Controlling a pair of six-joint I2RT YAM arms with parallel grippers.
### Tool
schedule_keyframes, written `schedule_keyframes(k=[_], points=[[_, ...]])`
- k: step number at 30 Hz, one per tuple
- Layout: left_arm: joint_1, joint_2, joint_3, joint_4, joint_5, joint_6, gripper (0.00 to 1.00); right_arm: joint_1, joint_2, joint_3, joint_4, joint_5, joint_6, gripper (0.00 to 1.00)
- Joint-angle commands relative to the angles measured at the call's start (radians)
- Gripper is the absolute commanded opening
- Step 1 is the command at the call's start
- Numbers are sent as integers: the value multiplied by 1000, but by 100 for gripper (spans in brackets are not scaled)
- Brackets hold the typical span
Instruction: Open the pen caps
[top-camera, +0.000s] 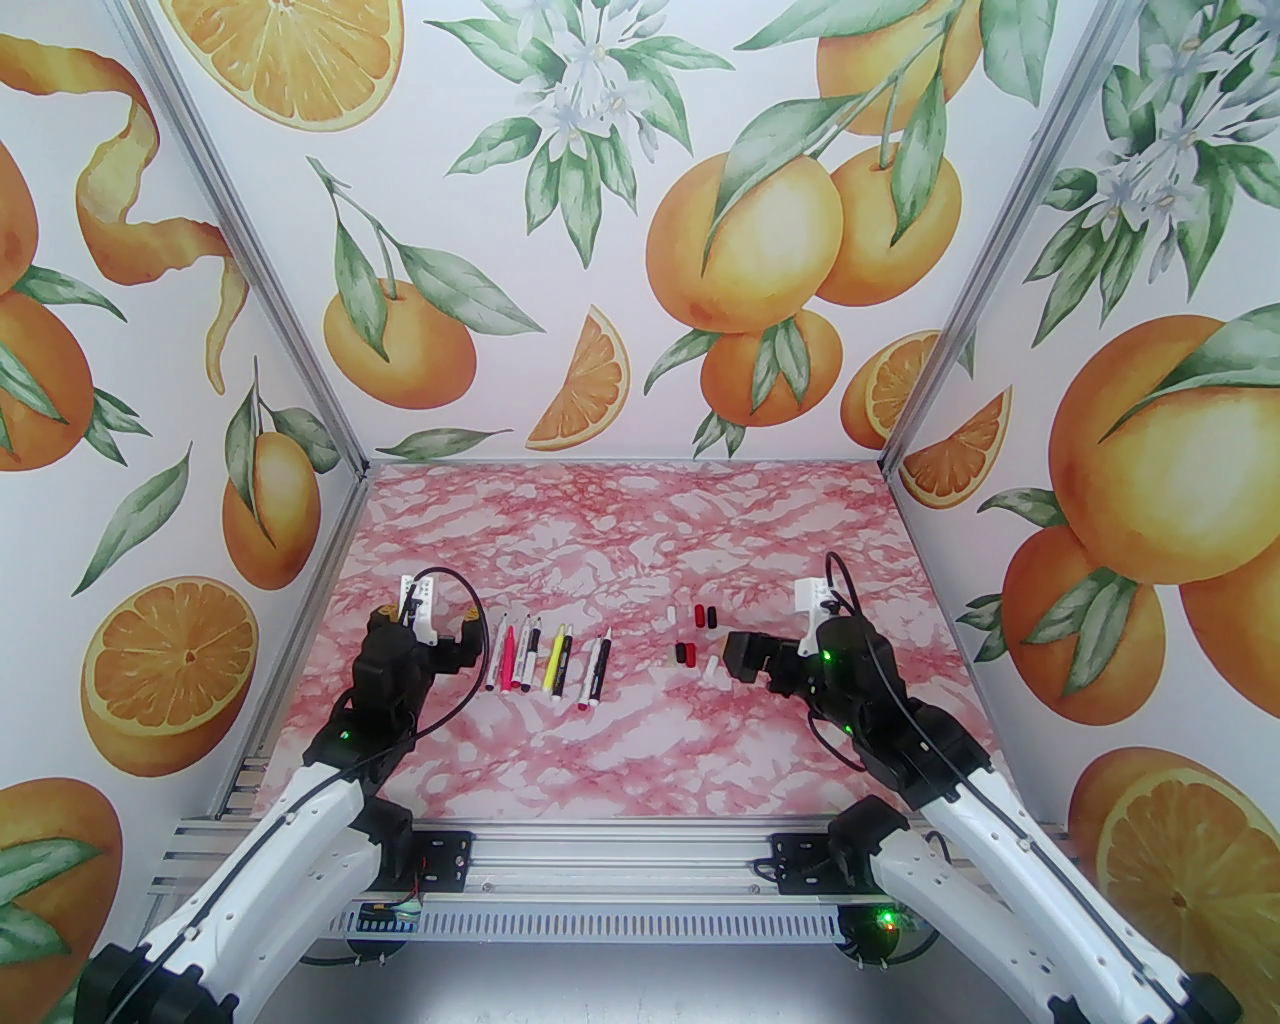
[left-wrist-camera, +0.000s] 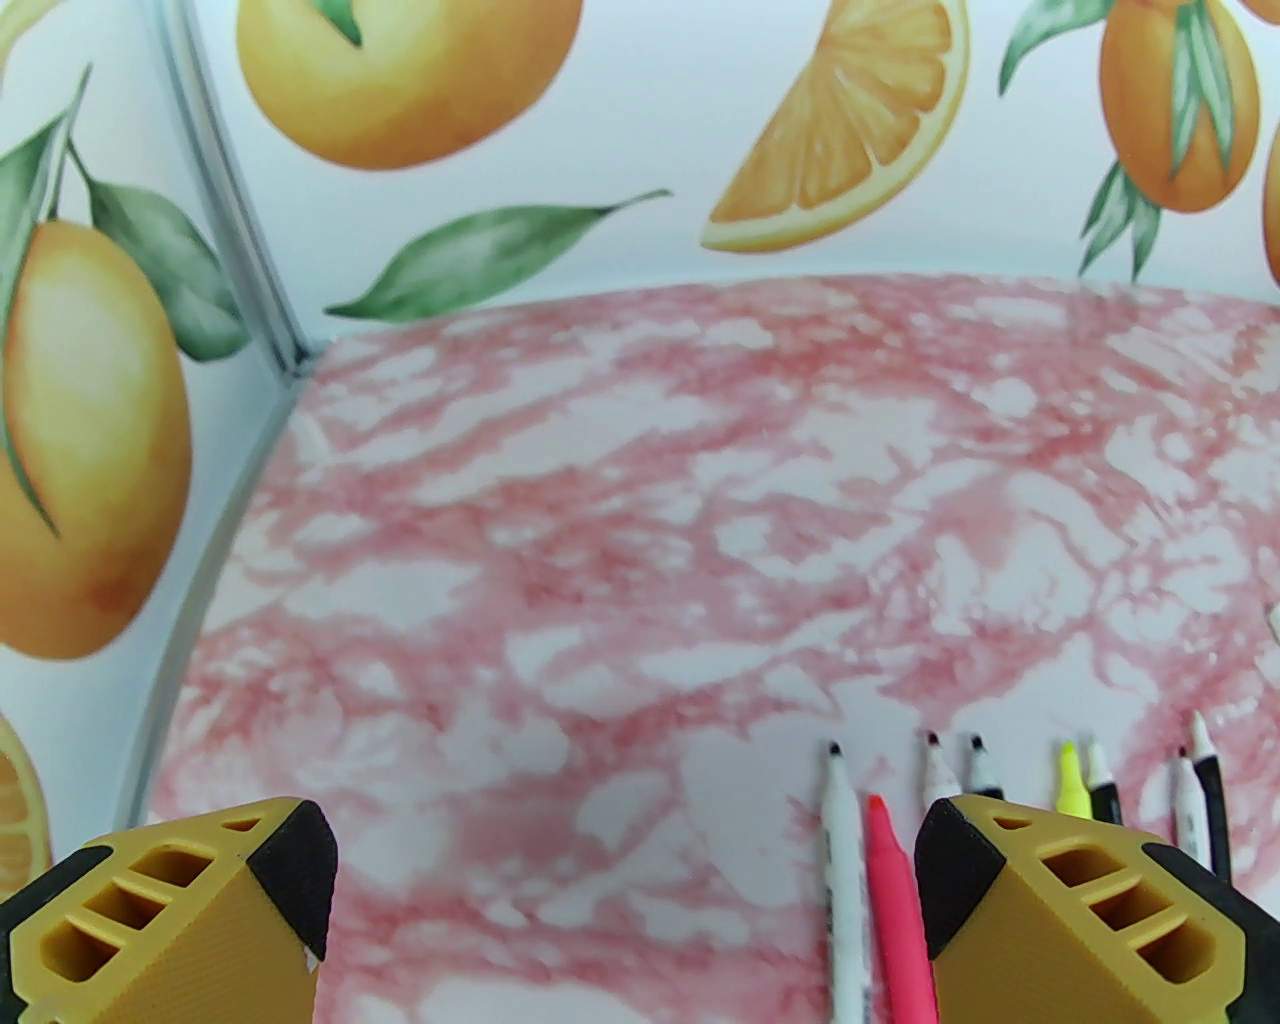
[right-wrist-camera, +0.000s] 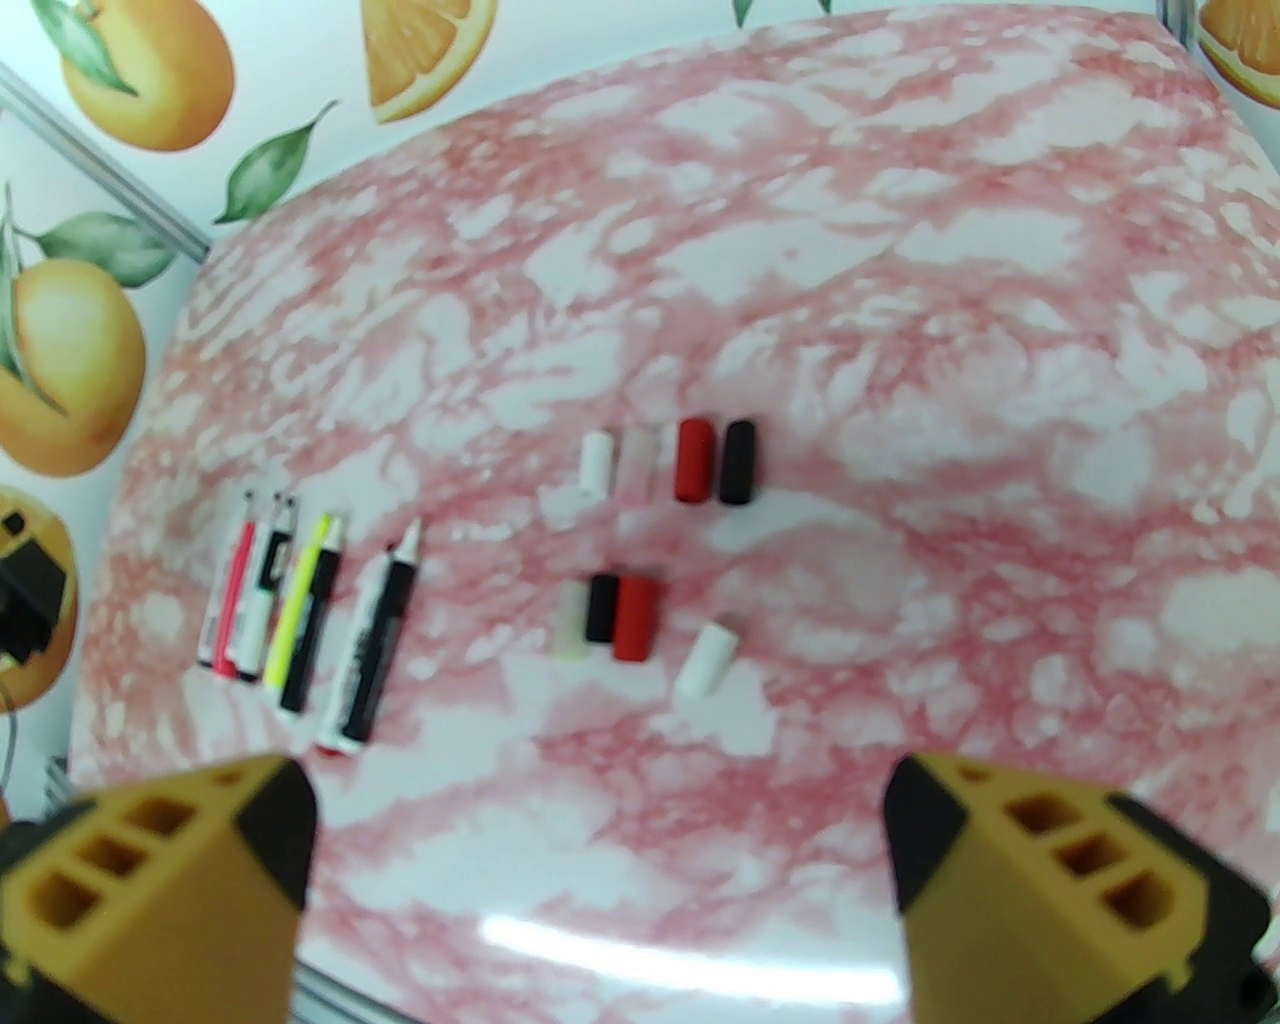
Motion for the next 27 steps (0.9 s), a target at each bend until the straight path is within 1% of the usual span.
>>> schedule_keyframes(k=[1,5,8,14,16,20,21,23,27], points=[[45,52,-19,146,39,65,100,-1,-3,-27,51,28,11,100],[102,136,-69,320,64,84,100,-1,9,-37,51,21,-2,100],[159,258,-81,476,147,67,100,-1,14,-42,56,43,-20,100],[178,502,-55,728,206,111,100,-1,34,-42,87,83,-33,100],[188,571,-50,801,249,106,100,-2,45,-44,100,93,-39,100],[191,675,-32,901,296,109,100,-3,64,-42,122,115,-60,100],[192,699,-28,916,297,113,100,-2,69,-41,127,117,-64,100],[192,752,-34,998,295,121,100,-3,77,-38,131,120,-73,100],[194,830,-18,1031,304,122,100,-4,90,-26,134,148,-93,100]])
